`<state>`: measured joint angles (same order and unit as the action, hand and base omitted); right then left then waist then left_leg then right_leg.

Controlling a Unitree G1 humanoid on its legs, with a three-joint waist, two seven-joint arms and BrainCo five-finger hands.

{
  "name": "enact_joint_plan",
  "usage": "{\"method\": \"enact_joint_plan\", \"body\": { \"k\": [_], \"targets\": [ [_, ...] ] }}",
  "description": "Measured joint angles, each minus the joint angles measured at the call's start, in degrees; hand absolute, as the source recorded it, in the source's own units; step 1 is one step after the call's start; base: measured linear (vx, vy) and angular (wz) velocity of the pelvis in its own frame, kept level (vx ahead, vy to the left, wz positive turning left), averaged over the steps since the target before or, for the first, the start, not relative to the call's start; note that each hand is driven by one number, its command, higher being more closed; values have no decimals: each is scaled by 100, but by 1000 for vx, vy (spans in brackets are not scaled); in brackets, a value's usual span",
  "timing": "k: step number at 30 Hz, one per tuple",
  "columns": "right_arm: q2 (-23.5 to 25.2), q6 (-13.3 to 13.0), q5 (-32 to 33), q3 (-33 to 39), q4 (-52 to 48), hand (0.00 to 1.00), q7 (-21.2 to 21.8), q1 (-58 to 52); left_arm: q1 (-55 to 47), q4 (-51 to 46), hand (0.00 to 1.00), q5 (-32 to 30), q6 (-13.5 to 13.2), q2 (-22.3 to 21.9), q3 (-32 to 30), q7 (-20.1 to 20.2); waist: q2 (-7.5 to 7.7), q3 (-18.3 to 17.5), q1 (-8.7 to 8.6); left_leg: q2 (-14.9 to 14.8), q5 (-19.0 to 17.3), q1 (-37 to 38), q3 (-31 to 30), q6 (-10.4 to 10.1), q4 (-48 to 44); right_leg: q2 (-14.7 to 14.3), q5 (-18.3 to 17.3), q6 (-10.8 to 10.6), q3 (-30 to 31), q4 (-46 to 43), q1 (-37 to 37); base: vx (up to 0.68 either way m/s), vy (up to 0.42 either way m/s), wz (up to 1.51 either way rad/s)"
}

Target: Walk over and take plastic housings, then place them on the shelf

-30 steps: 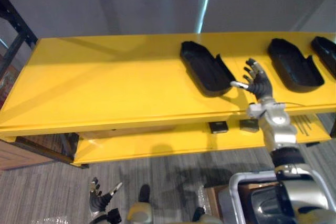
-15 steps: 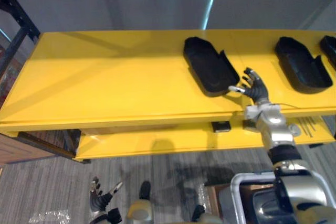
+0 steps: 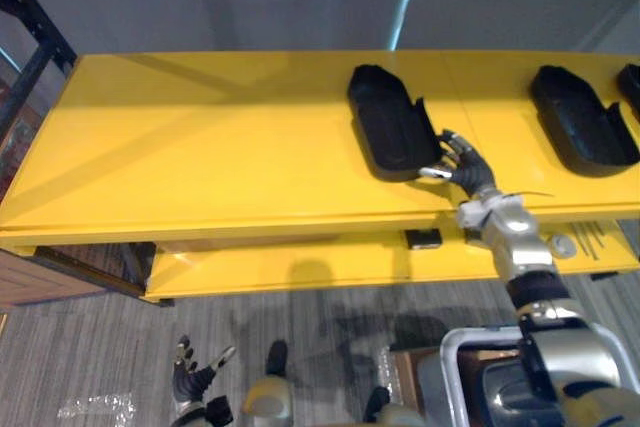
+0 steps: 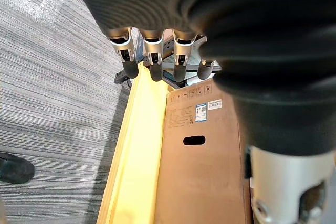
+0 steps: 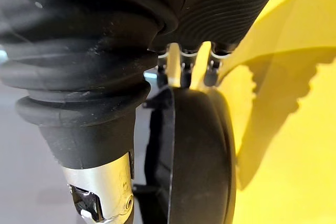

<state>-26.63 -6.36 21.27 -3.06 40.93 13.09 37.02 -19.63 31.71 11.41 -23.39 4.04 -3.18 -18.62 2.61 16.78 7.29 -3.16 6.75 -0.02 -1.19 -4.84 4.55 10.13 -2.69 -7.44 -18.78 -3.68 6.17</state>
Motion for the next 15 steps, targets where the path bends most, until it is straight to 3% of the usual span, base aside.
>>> {"method": "enact_joint_plan", "body": {
  "k": [7, 15],
  "targets": [
    [0, 0, 41, -34, -7, 0, 46, -1, 0, -107, 0, -7, 5, 1, -4, 16, 38, 22, 3, 33, -2, -6, -8, 3, 0, 32, -17, -26, -8, -3, -1, 0, 0, 0],
    [63, -236, 53, -51, -301, 0, -446, -107, 3, -120, 0, -12, 4, 3, -8, 20, 116, 170, 15, 36, -2, -7, 3, 3, 0, 39, -19, -29, 4, -19, -12, 0, 0, 0]
  ]
}}
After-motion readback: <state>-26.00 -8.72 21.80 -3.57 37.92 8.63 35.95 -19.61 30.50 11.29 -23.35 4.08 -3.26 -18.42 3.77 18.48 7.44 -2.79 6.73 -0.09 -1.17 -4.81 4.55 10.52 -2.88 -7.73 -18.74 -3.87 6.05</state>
